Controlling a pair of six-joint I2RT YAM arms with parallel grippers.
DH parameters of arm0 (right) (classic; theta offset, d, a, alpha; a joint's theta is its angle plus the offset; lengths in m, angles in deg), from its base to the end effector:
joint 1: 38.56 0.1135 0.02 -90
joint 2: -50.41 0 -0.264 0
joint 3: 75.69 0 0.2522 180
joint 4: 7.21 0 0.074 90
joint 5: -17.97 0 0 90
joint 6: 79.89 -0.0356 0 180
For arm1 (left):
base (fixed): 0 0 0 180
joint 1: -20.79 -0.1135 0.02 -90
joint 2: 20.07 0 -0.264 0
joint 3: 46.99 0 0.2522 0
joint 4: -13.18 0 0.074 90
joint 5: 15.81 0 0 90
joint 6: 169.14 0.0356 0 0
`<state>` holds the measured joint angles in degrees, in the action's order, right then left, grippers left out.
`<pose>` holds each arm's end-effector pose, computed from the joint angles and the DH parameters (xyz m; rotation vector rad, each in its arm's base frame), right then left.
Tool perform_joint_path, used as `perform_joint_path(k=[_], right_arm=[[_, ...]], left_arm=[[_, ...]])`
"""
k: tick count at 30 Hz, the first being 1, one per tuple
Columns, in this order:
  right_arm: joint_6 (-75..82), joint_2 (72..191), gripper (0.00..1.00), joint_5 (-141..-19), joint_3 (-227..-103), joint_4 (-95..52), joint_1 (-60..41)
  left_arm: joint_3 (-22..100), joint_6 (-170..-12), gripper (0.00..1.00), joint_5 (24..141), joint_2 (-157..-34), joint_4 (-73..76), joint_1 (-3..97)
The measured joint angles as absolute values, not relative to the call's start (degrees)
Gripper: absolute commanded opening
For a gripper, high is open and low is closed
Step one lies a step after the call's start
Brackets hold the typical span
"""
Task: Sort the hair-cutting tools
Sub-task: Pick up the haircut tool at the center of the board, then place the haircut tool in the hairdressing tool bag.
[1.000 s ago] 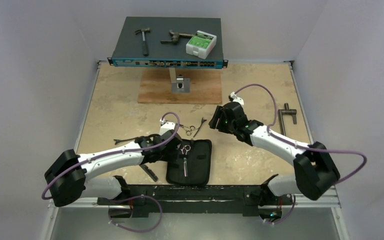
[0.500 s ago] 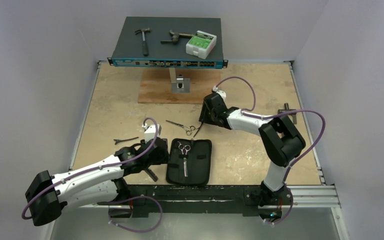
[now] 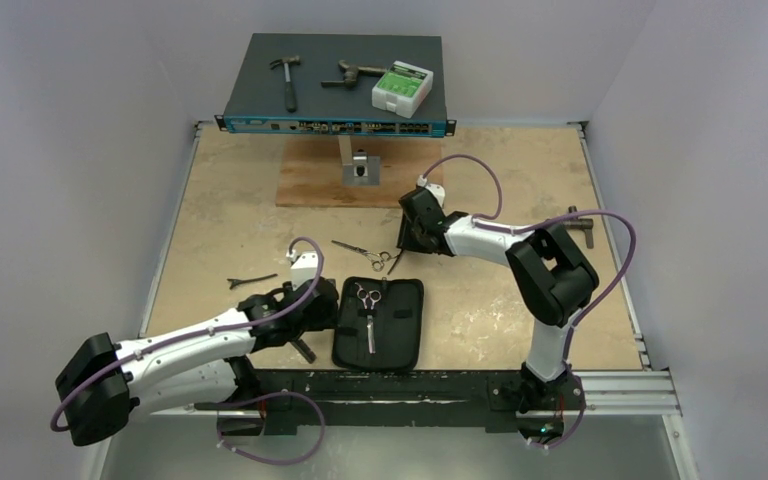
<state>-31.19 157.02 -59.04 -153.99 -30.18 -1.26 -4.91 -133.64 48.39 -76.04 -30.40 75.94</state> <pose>0.3115 0.2272 0.1621 0.1843 2.4559 0.3309 0.1122 -0.1340 0.1823 -0.1495 2.4454 -0.2604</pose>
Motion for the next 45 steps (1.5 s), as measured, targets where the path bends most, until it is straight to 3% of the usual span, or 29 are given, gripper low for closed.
perform_joint_path(k=[12,21,28,34,39,45], right_arm=[[-30.78,157.02,0.01,-57.97,-153.94,-31.32,-0.74],[-29.31,155.14,0.0,-56.0,-153.92,-33.92,-0.7],[-27.39,143.34,0.0,-53.33,-152.74,-36.13,0.48],[-27.0,133.89,0.0,-50.47,-148.76,-36.46,7.24],[-28.35,131.23,0.0,-49.86,-143.98,-37.18,13.29],[-30.25,130.88,0.0,-47.02,-139.73,-37.77,16.57]], left_arm=[[-5.0,-133.64,0.56,48.89,-79.91,-27.27,75.94],[-5.0,-133.62,0.56,48.92,-79.91,-26.75,75.94],[-4.13,-133.62,0.57,48.24,-81.5,-27.65,75.92],[-2.11,-133.56,0.57,48.22,-84.21,-28.37,75.05],[-1.48,-132.79,0.51,49.37,-88.06,-27.49,73.63],[-0.32,-131.57,0.31,52.89,-93.28,-24.76,73.04]])
